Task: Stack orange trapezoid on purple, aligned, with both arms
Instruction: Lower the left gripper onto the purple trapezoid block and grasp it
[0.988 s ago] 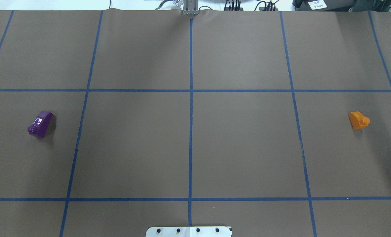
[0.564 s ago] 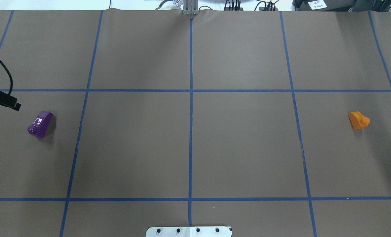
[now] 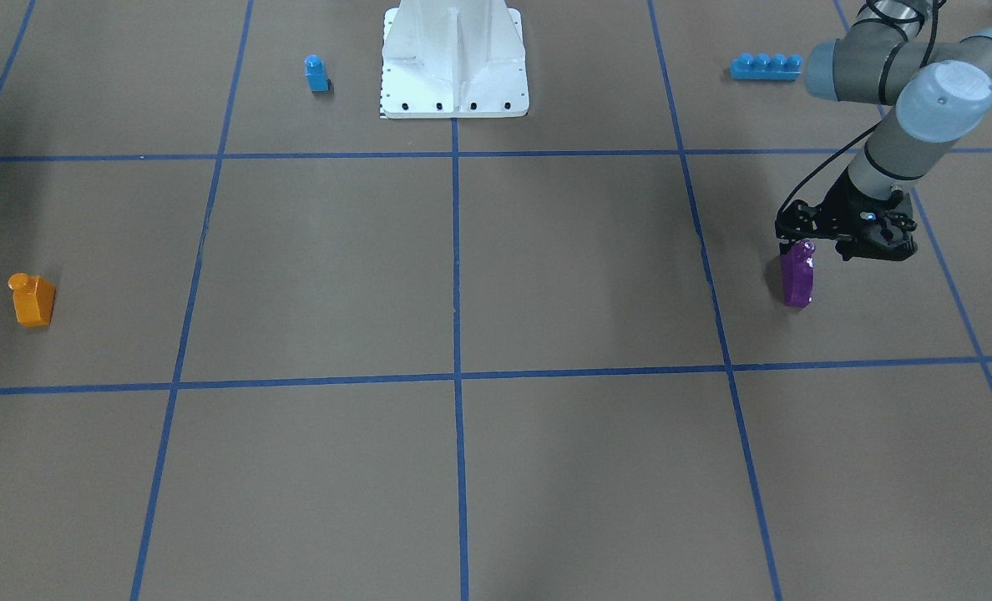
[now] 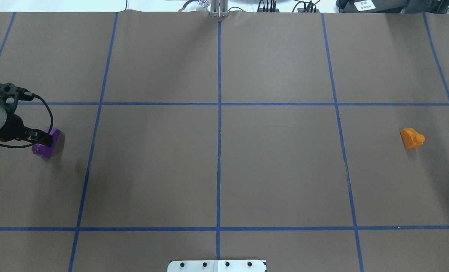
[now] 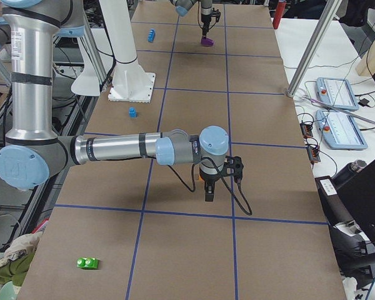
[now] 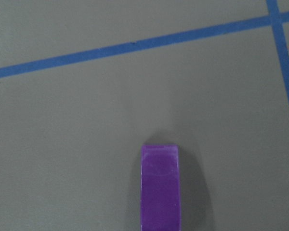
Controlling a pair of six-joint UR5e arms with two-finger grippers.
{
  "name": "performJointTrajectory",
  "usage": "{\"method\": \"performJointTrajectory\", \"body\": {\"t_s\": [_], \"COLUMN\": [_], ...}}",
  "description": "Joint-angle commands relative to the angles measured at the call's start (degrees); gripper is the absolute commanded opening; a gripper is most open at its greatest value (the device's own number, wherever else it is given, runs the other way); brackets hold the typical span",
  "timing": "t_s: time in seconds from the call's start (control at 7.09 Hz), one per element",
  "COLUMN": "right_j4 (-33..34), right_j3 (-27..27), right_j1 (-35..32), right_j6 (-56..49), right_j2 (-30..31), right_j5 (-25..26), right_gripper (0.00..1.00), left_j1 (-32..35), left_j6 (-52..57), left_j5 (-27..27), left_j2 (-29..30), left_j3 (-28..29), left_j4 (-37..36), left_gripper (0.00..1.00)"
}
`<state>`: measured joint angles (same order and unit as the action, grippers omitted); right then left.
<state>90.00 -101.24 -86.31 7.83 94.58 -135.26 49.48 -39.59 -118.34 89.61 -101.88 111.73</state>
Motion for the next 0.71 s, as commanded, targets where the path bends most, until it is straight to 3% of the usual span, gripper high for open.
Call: {"method": "performJointTrajectory", "body": {"t_s": [0.0,0.28,0.42,0.56], "right_j4": [0.0,0.0,0.0,0.0], "right_j3": [0.4,0.4,0.4,0.3], "right_j1": [0.0,0.0,0.0,0.0], "right_j6": [-0.2,0.0,0.2,0.2], "right_j2": [0.1,0.1,0.1,0.0], "right_j5": [0.0,0.0,0.0,0.0], "right_gripper": [1.00,1.00,1.00,1.00], "left_j1": [-1.5,-1.6,-1.6,-1.6], "left_j6": [0.0,0.2,0.1,0.0], "left_j5": [-0.1,-0.3,-0.5,-0.8], "left_j2": [0.6,0.5,0.5,0.5], "left_j3": [1.8,3.0,5.2,6.8], "left_j4": [0.1,1.0,3.6,6.3], "left_gripper": [0.94,0.95,0.85,0.50]}}
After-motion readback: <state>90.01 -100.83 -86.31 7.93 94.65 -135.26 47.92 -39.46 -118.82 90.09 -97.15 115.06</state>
